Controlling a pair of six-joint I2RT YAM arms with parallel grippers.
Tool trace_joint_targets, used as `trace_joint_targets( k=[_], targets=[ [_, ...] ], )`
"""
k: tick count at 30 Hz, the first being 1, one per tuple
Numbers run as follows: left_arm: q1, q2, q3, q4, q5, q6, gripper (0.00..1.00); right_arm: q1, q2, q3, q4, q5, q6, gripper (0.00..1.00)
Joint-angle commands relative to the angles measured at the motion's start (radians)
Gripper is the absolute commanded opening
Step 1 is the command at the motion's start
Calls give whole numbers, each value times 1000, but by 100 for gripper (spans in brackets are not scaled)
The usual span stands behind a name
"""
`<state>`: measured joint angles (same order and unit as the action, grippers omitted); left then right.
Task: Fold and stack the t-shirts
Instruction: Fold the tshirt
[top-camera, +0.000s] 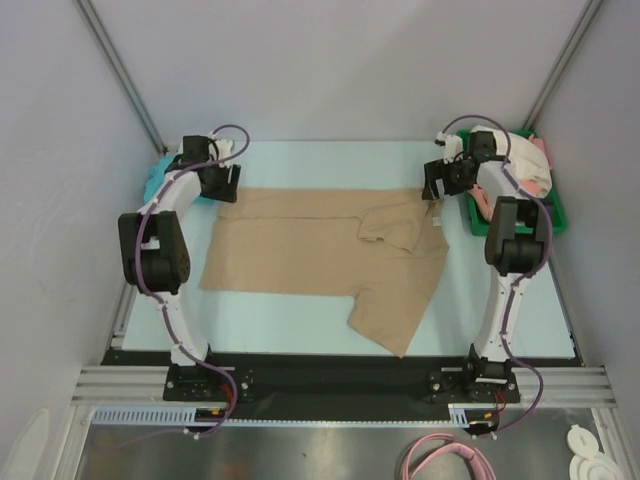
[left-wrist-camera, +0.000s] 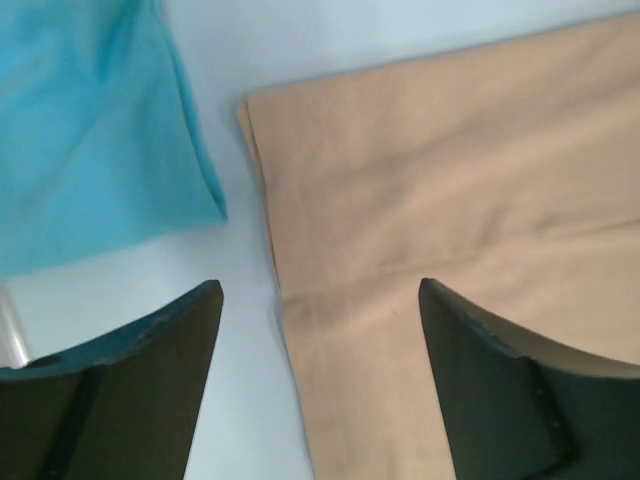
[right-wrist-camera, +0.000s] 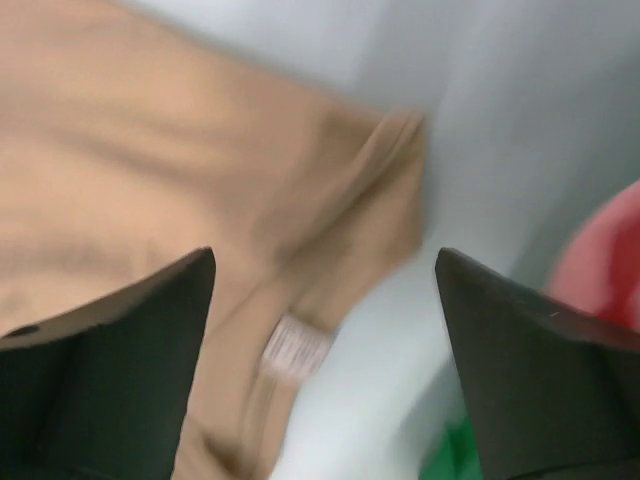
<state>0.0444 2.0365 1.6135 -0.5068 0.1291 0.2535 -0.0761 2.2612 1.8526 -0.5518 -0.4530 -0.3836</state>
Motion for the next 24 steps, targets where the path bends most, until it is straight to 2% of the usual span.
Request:
trace_joint_targets(
  k=[1,2,6,8,9,10,13,16,17,18,19,21,22,23,24],
  targets=[
    [-75,-307,-143,154,-61,4,89,12,-322,-183,219,9,3,100],
    [-87,-347,-171,183,-74,12,100,16,-418,-228,269,16,2,100],
    [-135,-536,-291,183,-86,12,100,42,-598,-438,285,-38,-11,100],
    [-141,-643,-383,188,-27,6,100,59,-662,-513,258,-116,-35,100],
    [-140,-674,-420,198,-26,-3,100,62,-749,-620,265,-143,-47,100],
    [-138,-715,-494,209,-22,-16,100,65,-794,-674,311,-188,-29,100],
    [-138,-843,-630,249,-26,-55,100,73,-983,-826,285,-285,-37,100],
    [-121,-941,-722,237,36,-86,100,73,-1127,-897,202,-405,46,100],
    [-112,-970,-743,238,61,-101,100,50,-1147,-914,194,-446,209,100],
    [-97,-1013,-763,249,88,-106,100,33,-1164,-937,210,-481,282,100],
    [-87,-1036,-792,258,105,-99,100,21,-1167,-966,228,-609,329,100],
    [-63,-1068,-817,274,139,-74,100,10,-1129,-972,178,-746,287,100],
    [-61,-1088,-834,278,145,-65,100,19,-1103,-954,71,-794,257,100],
    [-61,-1095,-840,277,145,-25,100,50,-1051,-855,-85,-780,-82,100],
    [-61,-1099,-848,277,153,-8,100,71,-1040,-822,-220,-744,-218,100]
  ],
)
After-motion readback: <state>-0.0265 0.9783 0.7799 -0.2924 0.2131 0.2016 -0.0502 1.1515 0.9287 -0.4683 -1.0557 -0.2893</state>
